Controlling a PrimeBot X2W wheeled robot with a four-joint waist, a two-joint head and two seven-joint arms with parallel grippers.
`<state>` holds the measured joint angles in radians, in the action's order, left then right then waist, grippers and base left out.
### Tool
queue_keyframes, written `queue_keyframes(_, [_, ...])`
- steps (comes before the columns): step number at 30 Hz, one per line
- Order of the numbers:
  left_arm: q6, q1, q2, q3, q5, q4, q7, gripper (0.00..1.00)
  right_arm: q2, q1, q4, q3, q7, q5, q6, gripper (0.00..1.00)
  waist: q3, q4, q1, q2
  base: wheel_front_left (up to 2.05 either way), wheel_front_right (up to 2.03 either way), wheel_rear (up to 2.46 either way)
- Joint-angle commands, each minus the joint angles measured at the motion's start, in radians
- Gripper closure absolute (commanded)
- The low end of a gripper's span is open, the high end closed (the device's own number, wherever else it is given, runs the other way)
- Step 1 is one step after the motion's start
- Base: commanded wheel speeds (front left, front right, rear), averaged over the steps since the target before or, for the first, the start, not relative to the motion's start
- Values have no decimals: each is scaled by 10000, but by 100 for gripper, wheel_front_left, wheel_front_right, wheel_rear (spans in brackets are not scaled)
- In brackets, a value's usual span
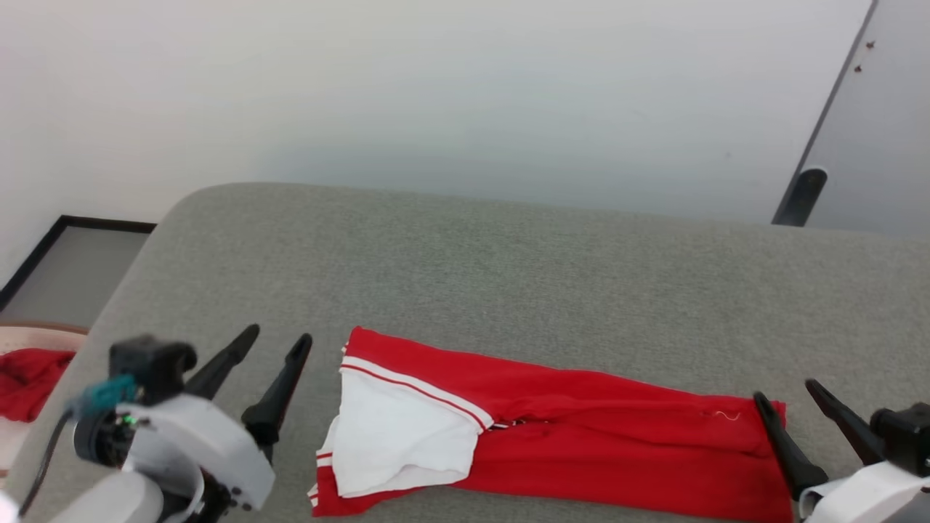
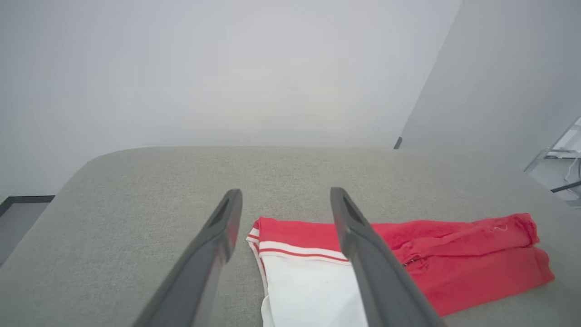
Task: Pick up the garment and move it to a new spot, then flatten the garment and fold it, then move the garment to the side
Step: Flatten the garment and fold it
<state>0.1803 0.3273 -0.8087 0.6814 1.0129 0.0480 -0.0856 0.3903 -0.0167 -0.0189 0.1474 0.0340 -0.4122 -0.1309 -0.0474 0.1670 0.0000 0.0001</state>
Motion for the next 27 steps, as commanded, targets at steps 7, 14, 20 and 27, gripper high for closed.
queue_keyframes(7, [-321, -954, 425, -342, -19, -866, -1455, 0, -205, -241, -893, -984, 1225, -349, 5, 0, -161, 403, 0, -1, 0, 0, 0])
queue_keyframes(14, [-728, -1661, 1012, -914, -570, -1463, -1783, 0, -275, -239, -1388, -1678, 3061, -551, 5, 0, -277, 886, 0, -1, 0, 0, 0])
queue_keyframes(20, [-1110, -2359, 1860, -2073, -1341, -1563, -1782, 0, -394, -265, -1841, -2066, 4566, -451, 5, 0, -351, 1283, 0, -1, 0, 0, 0])
queue_keyframes(27, [-1641, -3019, 2931, -3155, -2029, -1779, -1784, 0, -670, 59, -2569, -2620, 5720, -131, 5, 0, -356, 1769, 0, -1, 0, 0, 0])
